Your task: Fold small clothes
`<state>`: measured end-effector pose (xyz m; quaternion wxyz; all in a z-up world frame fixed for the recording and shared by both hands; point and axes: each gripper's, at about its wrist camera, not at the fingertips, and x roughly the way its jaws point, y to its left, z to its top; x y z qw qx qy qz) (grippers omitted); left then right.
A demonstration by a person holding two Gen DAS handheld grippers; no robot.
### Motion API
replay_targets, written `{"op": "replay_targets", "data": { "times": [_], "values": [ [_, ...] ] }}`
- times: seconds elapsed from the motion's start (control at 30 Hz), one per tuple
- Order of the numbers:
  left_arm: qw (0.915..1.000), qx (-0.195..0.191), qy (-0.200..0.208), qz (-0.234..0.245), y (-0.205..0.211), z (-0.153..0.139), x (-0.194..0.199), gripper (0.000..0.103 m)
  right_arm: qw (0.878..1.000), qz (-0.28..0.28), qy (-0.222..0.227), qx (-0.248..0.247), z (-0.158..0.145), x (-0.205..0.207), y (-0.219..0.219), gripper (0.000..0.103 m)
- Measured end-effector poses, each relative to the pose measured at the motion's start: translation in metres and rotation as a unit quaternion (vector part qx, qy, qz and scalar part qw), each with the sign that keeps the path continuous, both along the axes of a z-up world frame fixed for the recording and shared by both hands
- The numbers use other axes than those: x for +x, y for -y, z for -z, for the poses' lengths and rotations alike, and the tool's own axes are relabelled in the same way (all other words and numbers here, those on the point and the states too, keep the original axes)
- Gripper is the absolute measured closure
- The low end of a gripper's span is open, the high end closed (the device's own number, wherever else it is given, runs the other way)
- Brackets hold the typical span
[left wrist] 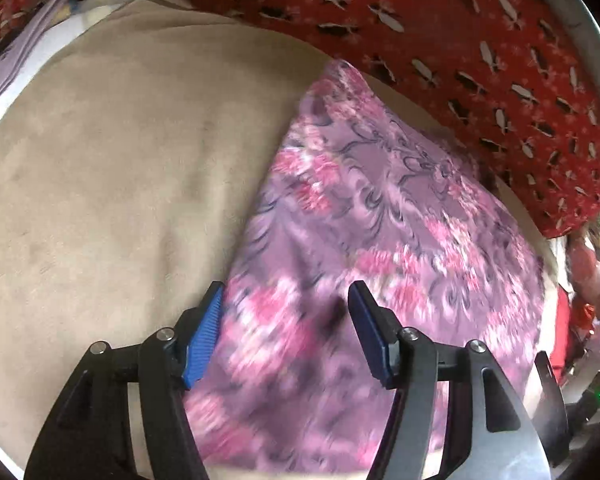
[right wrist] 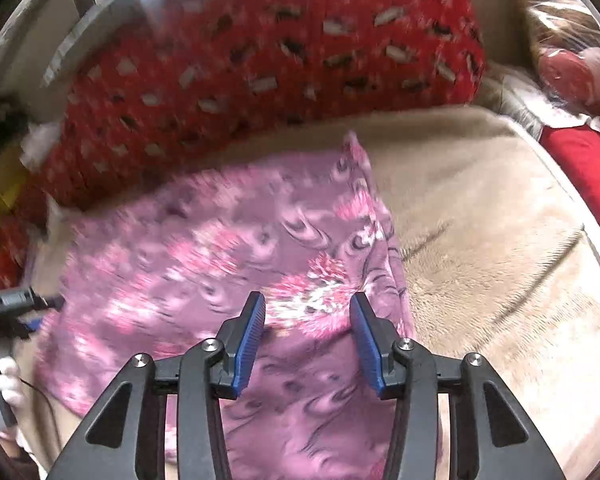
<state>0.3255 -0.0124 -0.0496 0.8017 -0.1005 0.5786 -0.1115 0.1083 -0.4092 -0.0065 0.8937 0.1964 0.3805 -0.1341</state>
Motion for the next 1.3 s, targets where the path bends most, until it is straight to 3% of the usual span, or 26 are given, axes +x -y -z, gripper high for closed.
{"op": "replay_targets", "data": {
  "times": [0.1,0.17,0.2,0.27,0.37,0.5,0.53,0.6,0.67,0.8,0.9,1.03,1.13,1.2,1.27,1.3],
  "values": [
    [0.9992,0.002,-0.025,-0.030,-0.032,0.002,-0.007,0.042,1.000,0.000,-0.017,0.012,0.015,-0.004,-0.008,0.042],
    [0.9966,-0.023,-0.061,-0.051,-0.056,0.010,-0.010,0.042,0.998,-0.015,-0.056,0.002,0.035,-0.001,-0.015,0.041],
    [0.9948,-0.042,-0.073,-0.058,-0.068,0.013,-0.012,0.042,0.998,-0.016,-0.049,-0.021,0.029,-0.004,-0.022,0.041],
    [0.9912,-0.072,-0.088,-0.068,-0.081,0.016,-0.014,0.042,0.998,-0.025,-0.055,-0.017,0.025,-0.004,-0.031,0.038],
    [0.9886,-0.090,-0.102,-0.064,-0.077,0.020,-0.009,0.042,0.998,-0.030,-0.061,-0.018,0.027,-0.005,-0.039,0.036],
    [0.9897,-0.095,-0.105,-0.018,-0.044,0.021,0.009,0.031,0.998,-0.023,-0.051,-0.003,0.029,-0.011,-0.039,0.034],
    [0.9900,-0.093,-0.106,-0.004,-0.036,0.021,0.012,0.031,0.999,-0.021,-0.049,0.001,0.031,-0.014,-0.038,0.034],
    [0.9910,-0.080,-0.104,0.023,-0.018,0.026,0.020,0.017,0.999,-0.019,-0.046,0.007,0.034,-0.016,-0.038,0.034],
    [0.9912,-0.072,-0.101,0.047,-0.005,0.025,0.024,0.017,0.999,-0.019,-0.044,0.008,0.034,-0.018,-0.037,0.034],
    [0.9807,-0.146,-0.112,0.065,-0.001,0.018,0.028,0.027,0.999,-0.026,-0.037,0.012,0.036,-0.015,-0.038,0.029],
    [0.9756,-0.166,-0.123,0.074,-0.010,0.022,0.033,0.039,0.999,-0.031,-0.027,0.018,0.038,-0.017,-0.037,0.024],
    [0.9689,-0.192,-0.142,0.066,-0.023,0.031,0.045,0.042,0.999,-0.039,-0.021,0.019,0.038,-0.017,-0.040,0.019],
    [0.9726,-0.171,-0.139,0.073,-0.010,0.028,0.049,0.042,0.999,-0.045,-0.016,0.020,0.039,-0.017,-0.039,0.017],
    [0.9771,-0.127,-0.098,0.141,0.018,0.010,0.034,0.042,0.999,-0.046,-0.012,0.021,0.039,-0.017,-0.040,0.017],
    [0.9747,-0.095,-0.065,0.192,0.028,0.000,0.020,0.042,0.999,-0.047,-0.008,0.024,0.039,-0.018,-0.039,0.017],
    [0.9723,-0.097,-0.065,0.202,0.029,-0.001,0.017,0.042,0.999,-0.047,-0.006,0.025,0.040,-0.019,-0.039,0.016]
  ]
}}
